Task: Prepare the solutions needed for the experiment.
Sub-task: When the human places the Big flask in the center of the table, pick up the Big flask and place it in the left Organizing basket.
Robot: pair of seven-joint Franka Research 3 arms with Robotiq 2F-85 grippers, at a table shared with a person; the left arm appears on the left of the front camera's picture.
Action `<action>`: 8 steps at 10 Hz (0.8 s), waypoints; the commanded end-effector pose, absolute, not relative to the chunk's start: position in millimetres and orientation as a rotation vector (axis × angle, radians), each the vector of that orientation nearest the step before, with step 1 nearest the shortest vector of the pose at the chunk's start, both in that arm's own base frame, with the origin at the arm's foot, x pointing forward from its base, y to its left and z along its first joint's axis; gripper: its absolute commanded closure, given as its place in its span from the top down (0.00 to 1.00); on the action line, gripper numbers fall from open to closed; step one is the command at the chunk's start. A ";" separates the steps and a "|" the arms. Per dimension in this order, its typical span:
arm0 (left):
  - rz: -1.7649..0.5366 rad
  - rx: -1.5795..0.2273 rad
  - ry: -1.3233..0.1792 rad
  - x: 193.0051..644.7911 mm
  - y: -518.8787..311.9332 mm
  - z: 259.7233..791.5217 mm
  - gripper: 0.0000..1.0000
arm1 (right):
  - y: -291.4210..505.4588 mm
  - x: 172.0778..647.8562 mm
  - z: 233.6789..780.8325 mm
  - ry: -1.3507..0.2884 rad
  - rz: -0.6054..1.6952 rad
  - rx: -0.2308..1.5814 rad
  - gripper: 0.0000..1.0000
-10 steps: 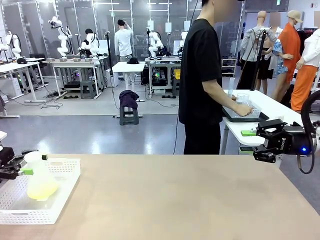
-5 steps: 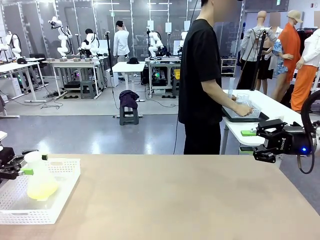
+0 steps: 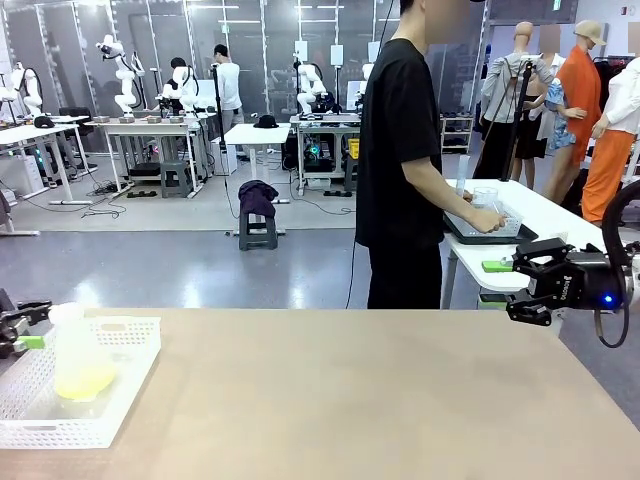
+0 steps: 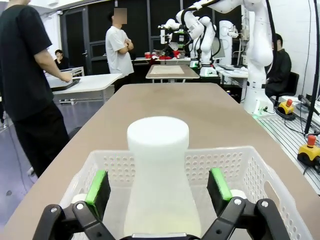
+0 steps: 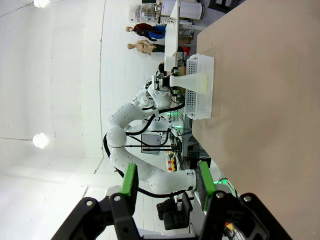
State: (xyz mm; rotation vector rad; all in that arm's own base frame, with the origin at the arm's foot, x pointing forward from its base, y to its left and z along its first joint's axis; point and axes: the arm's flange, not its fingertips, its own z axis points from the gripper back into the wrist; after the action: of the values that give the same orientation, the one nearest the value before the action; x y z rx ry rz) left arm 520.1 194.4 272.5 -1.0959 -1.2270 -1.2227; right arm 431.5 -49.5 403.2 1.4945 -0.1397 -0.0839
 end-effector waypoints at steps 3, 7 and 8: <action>-1.063 -1.144 -1.127 505.6 218.2 310.3 1.00 | -49.1 432.2 404.5 -0.145 -0.081 1.508 0.60; -0.708 -1.394 -0.875 477.0 221.8 359.7 1.00 | -49.1 432.2 404.5 -0.145 -0.081 1.508 0.60; -0.628 -1.458 -0.779 471.9 224.0 366.3 1.00 | -49.1 432.2 404.5 -0.145 -0.081 1.508 0.60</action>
State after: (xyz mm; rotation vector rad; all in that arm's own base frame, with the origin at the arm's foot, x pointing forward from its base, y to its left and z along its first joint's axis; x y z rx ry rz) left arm 477.3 223.1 356.2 -1.4085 -0.8556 -0.7428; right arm 431.5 -49.5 403.2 1.4945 -0.1397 -0.0839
